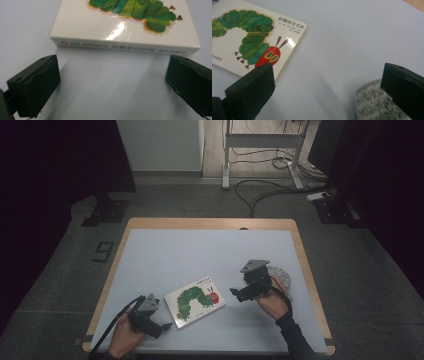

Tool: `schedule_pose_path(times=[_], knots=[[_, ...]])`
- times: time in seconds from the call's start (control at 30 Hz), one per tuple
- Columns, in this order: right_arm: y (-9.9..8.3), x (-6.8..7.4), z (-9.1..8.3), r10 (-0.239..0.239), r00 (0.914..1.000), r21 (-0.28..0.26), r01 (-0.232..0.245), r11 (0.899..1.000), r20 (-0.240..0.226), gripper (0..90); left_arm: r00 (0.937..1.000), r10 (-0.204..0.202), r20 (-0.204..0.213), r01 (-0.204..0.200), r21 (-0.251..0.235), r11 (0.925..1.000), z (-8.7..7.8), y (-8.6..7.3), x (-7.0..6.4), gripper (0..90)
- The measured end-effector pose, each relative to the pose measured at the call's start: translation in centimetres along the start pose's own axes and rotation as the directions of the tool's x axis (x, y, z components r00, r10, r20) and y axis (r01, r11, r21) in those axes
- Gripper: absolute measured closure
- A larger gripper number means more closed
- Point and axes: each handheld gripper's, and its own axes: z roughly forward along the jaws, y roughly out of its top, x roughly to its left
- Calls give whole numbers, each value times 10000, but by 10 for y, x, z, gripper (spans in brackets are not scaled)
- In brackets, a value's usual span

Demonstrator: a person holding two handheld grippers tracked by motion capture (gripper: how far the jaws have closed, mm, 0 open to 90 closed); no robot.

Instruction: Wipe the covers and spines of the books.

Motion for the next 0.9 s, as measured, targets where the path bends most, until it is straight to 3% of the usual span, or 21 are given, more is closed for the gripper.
schedule_pose_path(times=[0.3, 0.6, 0.9], knots=[[6, 14, 20, -209, 9980, 141, 218, 9997, -603, 0, 9988, 364, 332, -365, 7, 9993, 7, 7, -1, 0], [6, 24, 47, -230, 9897, 312, 277, 9991, -1413, 0, 9992, 287, 271, -287, -5, 9996, 10, 10, -5, 0], [8, 32, 69, -152, 9823, 487, 248, 9985, -1868, 0, 9993, 262, 254, -261, -32, 9997, 10, 10, -5, 0]])
